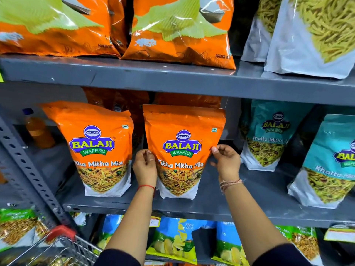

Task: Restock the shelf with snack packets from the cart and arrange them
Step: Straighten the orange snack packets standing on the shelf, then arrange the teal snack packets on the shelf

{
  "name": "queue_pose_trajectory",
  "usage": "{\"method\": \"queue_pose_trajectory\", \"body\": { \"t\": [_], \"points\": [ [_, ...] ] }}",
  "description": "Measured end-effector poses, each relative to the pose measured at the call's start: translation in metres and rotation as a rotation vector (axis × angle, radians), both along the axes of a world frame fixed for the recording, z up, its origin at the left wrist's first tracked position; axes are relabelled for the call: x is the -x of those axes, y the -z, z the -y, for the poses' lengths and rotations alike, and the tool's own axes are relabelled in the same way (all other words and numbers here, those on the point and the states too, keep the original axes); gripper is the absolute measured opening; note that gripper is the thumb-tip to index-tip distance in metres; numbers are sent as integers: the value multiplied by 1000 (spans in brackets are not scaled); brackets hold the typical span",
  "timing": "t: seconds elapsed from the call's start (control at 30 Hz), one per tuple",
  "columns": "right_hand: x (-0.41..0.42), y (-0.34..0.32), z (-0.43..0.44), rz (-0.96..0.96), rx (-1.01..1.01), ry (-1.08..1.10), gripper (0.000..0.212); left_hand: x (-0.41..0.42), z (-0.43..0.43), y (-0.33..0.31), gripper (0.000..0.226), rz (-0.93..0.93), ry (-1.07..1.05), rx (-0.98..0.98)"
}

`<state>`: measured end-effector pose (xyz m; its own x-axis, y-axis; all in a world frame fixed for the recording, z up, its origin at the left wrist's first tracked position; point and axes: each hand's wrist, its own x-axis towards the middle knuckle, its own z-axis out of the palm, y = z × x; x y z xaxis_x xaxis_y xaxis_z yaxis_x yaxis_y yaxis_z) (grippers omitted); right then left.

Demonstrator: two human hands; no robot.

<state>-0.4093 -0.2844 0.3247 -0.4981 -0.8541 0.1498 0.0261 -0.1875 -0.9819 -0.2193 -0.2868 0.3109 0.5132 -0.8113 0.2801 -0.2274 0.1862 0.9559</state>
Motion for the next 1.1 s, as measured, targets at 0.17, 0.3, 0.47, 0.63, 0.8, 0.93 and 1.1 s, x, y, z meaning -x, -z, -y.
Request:
{"method": "queue_pose_trajectory", "body": {
  "t": [0.17, 0.3, 0.47, 0.63, 0.8, 0.93, 1.1],
  "points": [
    [-2, 1, 0, 23, -28, -19, 24, -1, 1, 3, 20, -46, 29, -13],
    [-4, 2, -9, 58, 20, -94, 13, -1, -1, 7, 20, -103, 70, 19],
    [7, 40, -35, -7, 28, -83, 31, 14, -30, 30, 33, -180, -66, 123],
    [73, 99, -78, -371, -109, 107, 41, 75, -82, 78, 56, 278, -81, 92],
    [158, 108, -114, -483, -116, 310, 61, 167, -94, 88, 57, 311, 216, 19],
    [245, 96, -137, -383, -60, 494, 91, 253, -91, 92, 72, 217, 554, -183],
    [355, 82, -128, -289, -100, 220, 97, 343, -66, 90, 95, 176, 787, -351]
  ]
}}
